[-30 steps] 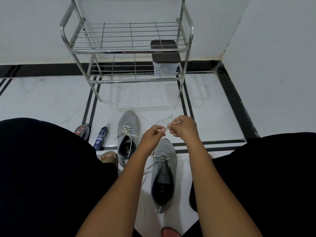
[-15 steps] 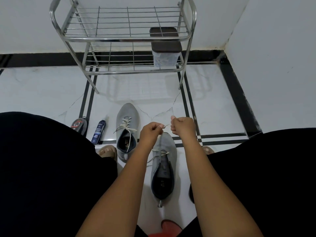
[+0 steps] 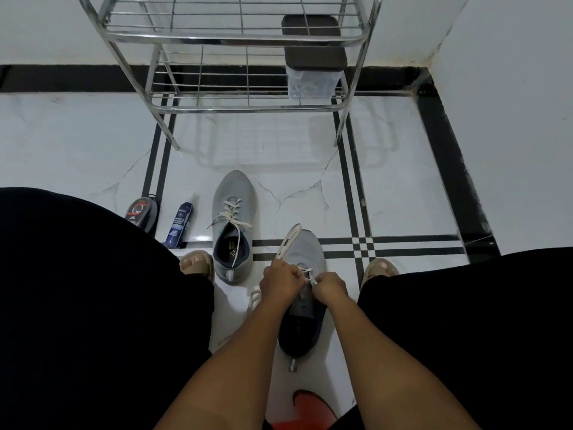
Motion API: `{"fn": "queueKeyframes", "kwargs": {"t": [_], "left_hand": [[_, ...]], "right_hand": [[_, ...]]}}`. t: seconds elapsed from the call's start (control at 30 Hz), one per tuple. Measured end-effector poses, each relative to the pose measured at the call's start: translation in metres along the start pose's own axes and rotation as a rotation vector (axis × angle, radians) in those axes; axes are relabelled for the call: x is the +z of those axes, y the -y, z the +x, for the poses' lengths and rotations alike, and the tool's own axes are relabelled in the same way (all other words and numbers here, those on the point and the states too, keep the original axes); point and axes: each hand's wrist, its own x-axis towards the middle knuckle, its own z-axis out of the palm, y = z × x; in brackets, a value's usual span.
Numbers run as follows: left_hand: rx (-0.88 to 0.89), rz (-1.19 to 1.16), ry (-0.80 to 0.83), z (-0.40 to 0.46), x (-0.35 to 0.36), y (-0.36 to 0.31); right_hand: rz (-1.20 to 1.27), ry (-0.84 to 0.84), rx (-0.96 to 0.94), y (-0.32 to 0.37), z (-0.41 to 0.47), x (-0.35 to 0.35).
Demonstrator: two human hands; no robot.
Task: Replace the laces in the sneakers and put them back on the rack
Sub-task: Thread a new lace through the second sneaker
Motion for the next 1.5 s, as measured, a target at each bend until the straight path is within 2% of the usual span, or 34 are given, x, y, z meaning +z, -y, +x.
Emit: {"fn": "queueKeyframes", "kwargs": {"t": [0.13,0.27,0.7,1.03,1.17,1.3,1.5], "left_hand": [[0.028,0.126,-0.091,0.003,0.011,-0.005],[-0.027,0.170,-0.178,0.007,0.019,-0.007],[0.014,0.239,-0.168,0.016,0.027,-0.001],[0.185,0.432,-0.149,0.011,0.022,-0.004],[0.173,0.365,-0.162,0.012,0.024,-0.005],[0.180,0.330,-0.142,0.017,0.027,-0.005],[0.149,0.283,-0.088,0.017,0.027,-0.003]], "right_hand": [[0.039,0.030,0.042,-0.002,0.010,-0.003],[0.055,0.044,0.048,-0.005,0.017,-0.001],[0.188,0.041,0.077,-0.010,0.029,0.006],[0.219,0.043,0.082,-0.012,0.027,0.004],[0.285,0.054,0.109,-0.010,0.022,0.003],[0.528,0.075,0.224,-0.012,0.034,0.008],[0.514,-0.022,0.100,-0.014,0.037,0.016]]}}
